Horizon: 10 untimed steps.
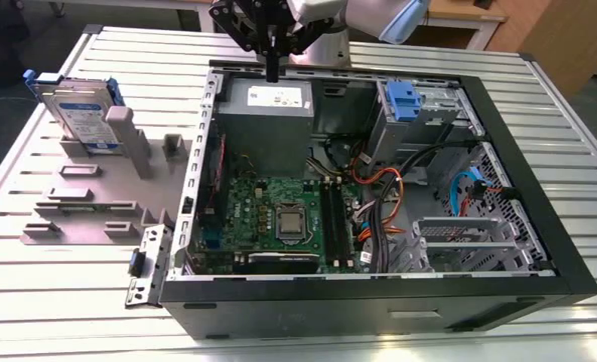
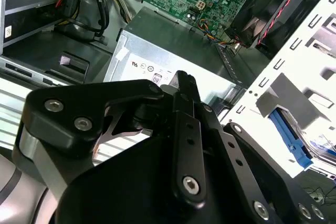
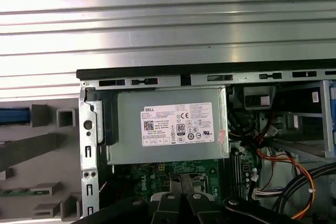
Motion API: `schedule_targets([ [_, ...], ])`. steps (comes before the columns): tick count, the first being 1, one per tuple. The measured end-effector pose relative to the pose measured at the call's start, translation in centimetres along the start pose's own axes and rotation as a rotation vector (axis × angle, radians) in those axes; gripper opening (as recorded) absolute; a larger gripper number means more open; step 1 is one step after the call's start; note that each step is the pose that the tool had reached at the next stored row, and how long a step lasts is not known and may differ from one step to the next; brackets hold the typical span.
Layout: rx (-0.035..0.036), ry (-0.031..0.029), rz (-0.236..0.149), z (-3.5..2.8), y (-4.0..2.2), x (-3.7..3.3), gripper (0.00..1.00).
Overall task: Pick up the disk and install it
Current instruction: 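Reach for the disk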
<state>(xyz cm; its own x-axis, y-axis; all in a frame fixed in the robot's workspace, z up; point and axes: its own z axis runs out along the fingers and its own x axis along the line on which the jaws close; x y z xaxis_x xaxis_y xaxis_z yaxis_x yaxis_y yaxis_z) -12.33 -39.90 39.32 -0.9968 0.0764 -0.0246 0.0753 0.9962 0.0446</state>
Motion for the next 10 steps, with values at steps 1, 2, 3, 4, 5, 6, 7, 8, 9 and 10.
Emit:
schedule_targets([
  [1,0.0,0.0001,0.0,0.0,-0.01,0.11,0.11],
  [2,0.0002,0.0001,0.0,-0.01,-0.02,0.25,0.11],
  [3,0.0002,0.0002,0.0,-0.02,-0.03,0.39,0.11],
  [4,0.0001,0.0001,0.0,-0.01,-0.03,0.44,0.11],
  [5,0.0001,0.0001,0.0,-0.01,-0.03,0.49,0.11],
  [6,0.0002,0.0002,0.0,-0.01,-0.04,0.55,0.11],
  [7,0.0002,0.0002,0.0,-0.01,-0.04,0.58,0.11],
  [8,0.0003,0.0002,0.0,-0.01,-0.04,0.57,0.11],
  [9,0.0003,0.0002,0.0,-0.01,-0.04,0.58,0.11],
  [10,0.0003,0.0002,0.0,0.0,-0.04,0.59,0.11],
])
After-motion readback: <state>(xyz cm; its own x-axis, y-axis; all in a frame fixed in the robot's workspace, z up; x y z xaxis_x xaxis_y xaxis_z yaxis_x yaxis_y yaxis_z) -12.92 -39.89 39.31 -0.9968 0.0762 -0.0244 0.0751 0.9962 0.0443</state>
